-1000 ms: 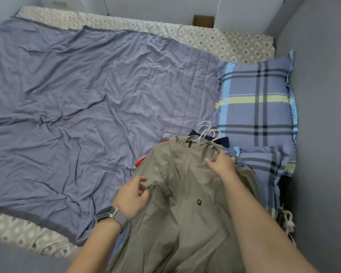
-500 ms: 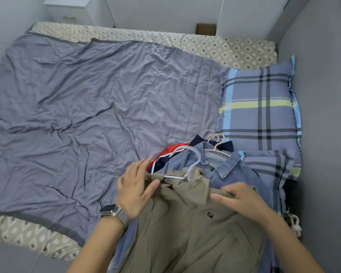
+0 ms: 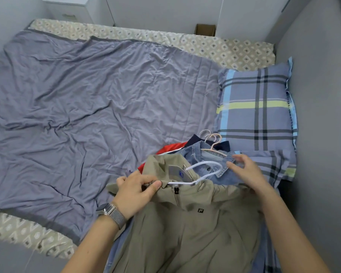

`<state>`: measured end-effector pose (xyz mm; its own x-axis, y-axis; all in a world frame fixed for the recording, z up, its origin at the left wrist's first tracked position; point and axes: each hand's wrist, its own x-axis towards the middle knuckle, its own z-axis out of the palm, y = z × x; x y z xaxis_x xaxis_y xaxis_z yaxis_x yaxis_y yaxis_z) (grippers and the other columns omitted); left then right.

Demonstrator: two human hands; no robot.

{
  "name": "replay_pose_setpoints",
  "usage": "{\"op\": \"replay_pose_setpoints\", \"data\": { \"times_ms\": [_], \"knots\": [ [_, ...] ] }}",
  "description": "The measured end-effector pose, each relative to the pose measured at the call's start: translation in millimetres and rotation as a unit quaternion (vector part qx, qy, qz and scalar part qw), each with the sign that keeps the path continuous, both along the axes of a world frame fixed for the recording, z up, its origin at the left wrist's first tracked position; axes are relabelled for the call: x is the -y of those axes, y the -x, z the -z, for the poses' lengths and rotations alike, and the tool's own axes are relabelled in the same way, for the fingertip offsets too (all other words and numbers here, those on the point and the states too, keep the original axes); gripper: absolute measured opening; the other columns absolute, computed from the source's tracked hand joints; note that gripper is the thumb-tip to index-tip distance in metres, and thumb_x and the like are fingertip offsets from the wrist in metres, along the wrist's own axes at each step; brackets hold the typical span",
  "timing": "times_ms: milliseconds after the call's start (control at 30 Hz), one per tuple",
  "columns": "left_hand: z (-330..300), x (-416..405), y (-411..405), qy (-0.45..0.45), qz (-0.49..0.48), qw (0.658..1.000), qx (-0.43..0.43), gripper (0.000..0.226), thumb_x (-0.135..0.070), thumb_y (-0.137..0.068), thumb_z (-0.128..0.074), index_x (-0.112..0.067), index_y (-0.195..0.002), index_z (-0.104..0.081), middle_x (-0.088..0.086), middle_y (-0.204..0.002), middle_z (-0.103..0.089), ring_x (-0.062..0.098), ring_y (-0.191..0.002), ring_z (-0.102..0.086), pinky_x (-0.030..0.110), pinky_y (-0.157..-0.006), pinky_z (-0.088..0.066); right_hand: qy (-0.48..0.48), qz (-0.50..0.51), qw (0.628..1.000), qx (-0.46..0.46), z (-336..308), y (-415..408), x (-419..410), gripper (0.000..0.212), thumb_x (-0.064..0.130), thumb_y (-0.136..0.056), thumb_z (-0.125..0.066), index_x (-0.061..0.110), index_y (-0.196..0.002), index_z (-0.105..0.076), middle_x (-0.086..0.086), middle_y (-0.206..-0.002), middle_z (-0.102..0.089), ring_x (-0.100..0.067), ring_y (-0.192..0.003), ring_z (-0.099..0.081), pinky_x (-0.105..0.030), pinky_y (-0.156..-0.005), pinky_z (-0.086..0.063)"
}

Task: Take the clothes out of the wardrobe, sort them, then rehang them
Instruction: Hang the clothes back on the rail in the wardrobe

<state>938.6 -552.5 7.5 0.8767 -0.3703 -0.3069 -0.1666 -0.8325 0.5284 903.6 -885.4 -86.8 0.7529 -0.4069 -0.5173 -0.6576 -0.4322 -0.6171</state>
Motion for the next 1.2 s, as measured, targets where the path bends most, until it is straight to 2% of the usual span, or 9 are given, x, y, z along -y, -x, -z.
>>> {"op": "replay_pose_setpoints", "data": {
  "times_ms": [67,233,467,633,800,900,1033,1133,1200],
  "knots": [
    [2.6,0.1,4.2,-0.008,-0.011,1.000,-0.006,0.046,-0.073,-0.062,-0.017,-0.045,-0.061,-0.055,-0.014,-0.063,-0.055,-0.002,-0.083,-0.044,0.030,-0.073,-0.017,0.140,0.061,0.987,-0.046,25.1,-13.5,14.2,0.046,0.029,-0.087,-0.061,0.016,-0.129,-0.051,-0.012,-0.132,-0.053,-0.035,-0.122,-0.047,-0.044,-0.097,-0.042],
    [2.3,-2.0,9.2,-0.013,-0.007,1.000,-0.003,0.040,-0.073,-0.061,-0.018,-0.056,-0.061,-0.054,-0.012,-0.061,-0.049,-0.002,-0.079,-0.043,0.029,-0.074,-0.016,0.139,-0.033,0.975,-0.168,65.8,-19.1,2.3,0.049,0.030,-0.084,-0.058,0.009,-0.126,-0.046,-0.017,-0.126,-0.055,-0.040,-0.116,-0.051,-0.046,-0.096,-0.045],
    [3.4,-19.9,23.7,-0.025,0.002,0.999,-0.020,0.052,-0.075,-0.062,-0.017,-0.043,-0.065,-0.058,-0.009,-0.064,-0.053,0.001,-0.082,-0.047,0.030,-0.076,-0.020,0.142,0.005,0.989,-0.045,23.0,-11.9,-44.6,0.053,0.066,-0.080,-0.056,0.015,-0.094,-0.061,-0.005,-0.093,-0.062,-0.027,-0.088,-0.057,-0.032,-0.065,-0.042],
    [-1.2,-44.1,47.4,0.000,-0.022,0.997,-0.074,0.064,-0.082,-0.056,-0.027,-0.026,-0.064,-0.057,-0.013,-0.057,-0.051,-0.003,-0.076,-0.052,0.028,-0.082,-0.027,-0.056,-0.012,0.996,0.069,-25.5,25.6,-86.4,0.054,0.048,-0.077,-0.071,0.015,-0.057,-0.033,0.000,-0.053,-0.031,-0.013,-0.052,-0.032,-0.031,-0.054,-0.027],
    [-13.3,-79.3,71.5,-0.015,0.008,0.999,-0.042,0.067,-0.088,-0.046,-0.039,-0.022,-0.058,-0.046,-0.012,-0.059,-0.046,-0.001,-0.076,-0.049,0.025,-0.075,-0.026,-0.210,-0.118,0.968,0.076,-79.6,72.1,-125.2,0.012,0.025,-0.084,-0.071,0.021,-0.095,-0.068,0.011,-0.088,-0.068,0.003,-0.083,-0.060,-0.007,-0.072,-0.043],
    [-21.9,-105.3,85.5,0.056,-0.006,0.998,0.004,0.056,-0.091,-0.042,-0.047,-0.038,-0.056,-0.052,-0.028,-0.100,-0.051,0.004,-0.093,-0.041,0.027,-0.078,-0.024,-0.251,-0.180,0.946,0.096,-115.4,92.3,-157.8,0.004,0.028,-0.082,-0.074,0.027,-0.085,-0.072,0.011,-0.078,-0.068,0.000,-0.076,-0.059,-0.010,-0.069,-0.042],
    [-40.6,-145.3,104.3,0.112,-0.020,0.989,0.092,0.044,-0.067,-0.054,-0.062,-0.026,-0.050,-0.047,-0.028,-0.147,-0.018,0.008,-0.125,-0.025,0.031,-0.096,-0.023,-0.279,-0.224,0.927,0.114,-171.1,113.4,-200.9,0.024,0.045,-0.068,-0.071,0.024,-0.080,-0.072,0.010,-0.074,-0.065,0.000,-0.072,-0.056,-0.015,-0.067,-0.041],
    [-68.4,-182.2,119.5,0.138,-0.030,0.983,0.118,0.034,-0.062,-0.059,-0.060,-0.030,-0.054,-0.050,-0.034,-0.132,-0.041,0.007,-0.132,-0.033,0.042,-0.102,-0.029,-0.312,-0.249,0.908,0.128,-205.0,130.5,-239.2,0.031,0.049,-0.064,-0.077,0.020,-0.078,-0.073,0.006,-0.074,-0.065,-0.005,-0.072,-0.057,-0.019,-0.067,-0.042],
    [-91.4,-209.6,133.9,0.124,-0.060,0.981,0.138,0.034,-0.065,-0.059,-0.055,-0.031,-0.056,-0.051,-0.031,-0.092,-0.059,-0.005,-0.100,-0.053,0.040,-0.097,-0.030,-0.333,-0.250,0.900,0.128,-219.0,142.8,-271.0,0.055,0.054,-0.058,-0.083,0.009,-0.088,-0.073,-0.010,-0.083,-0.068,-0.015,-0.080,-0.060,-0.027,-0.074,-0.045]
  ]
}}
